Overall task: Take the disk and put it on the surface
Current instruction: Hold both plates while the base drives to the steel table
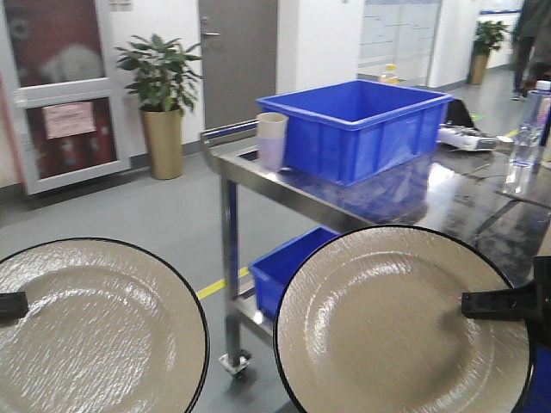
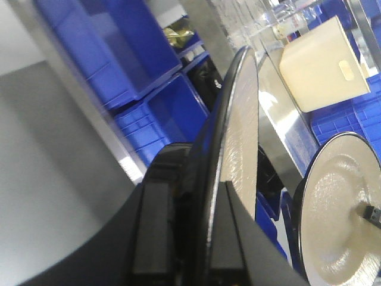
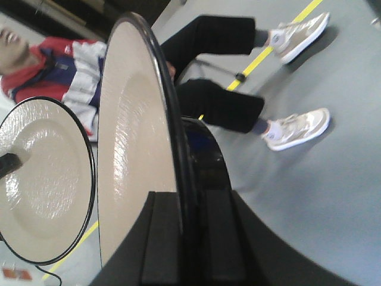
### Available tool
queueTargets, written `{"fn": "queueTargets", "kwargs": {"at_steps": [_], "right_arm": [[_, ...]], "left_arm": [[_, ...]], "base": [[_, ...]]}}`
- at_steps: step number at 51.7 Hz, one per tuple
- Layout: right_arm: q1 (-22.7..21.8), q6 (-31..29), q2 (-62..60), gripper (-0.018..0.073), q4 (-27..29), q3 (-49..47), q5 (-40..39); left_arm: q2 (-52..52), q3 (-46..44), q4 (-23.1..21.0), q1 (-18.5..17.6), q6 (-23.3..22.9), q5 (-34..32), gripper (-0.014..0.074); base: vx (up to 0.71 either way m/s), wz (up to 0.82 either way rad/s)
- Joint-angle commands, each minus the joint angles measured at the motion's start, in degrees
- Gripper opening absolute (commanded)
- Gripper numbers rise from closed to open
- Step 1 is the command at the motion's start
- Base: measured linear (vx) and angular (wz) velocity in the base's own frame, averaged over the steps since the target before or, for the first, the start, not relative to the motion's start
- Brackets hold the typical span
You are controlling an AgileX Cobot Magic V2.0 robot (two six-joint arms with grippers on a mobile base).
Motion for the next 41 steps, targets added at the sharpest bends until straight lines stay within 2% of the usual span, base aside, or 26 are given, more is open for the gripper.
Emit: {"fn": "queueTargets", "kwargs": {"at_steps": [1, 20, 41], "right_arm": [[0.0, 0.0, -1.8, -0.0009, 8.0, -1.7, 1.1], [0.0, 0.0, -1.8, -0.0009, 8.0, -1.7, 1.0], [0.0, 0.0, -1.8, -0.0009, 8.0, -1.7, 1.1]], "left_arm": [[-1.8, -1.9, -7.7, -0.4, -0.9, 0.8, -0.0002], [-1.8, -1.9, -7.7, -0.4, -0.9, 0.8, -0.0002], [-1.8, -1.9, -7.7, -0.4, -0.9, 0.8, -0.0002]], "base": [[0.42, -0.42], [0.39, -0.5], [0.32, -0.71]]}}
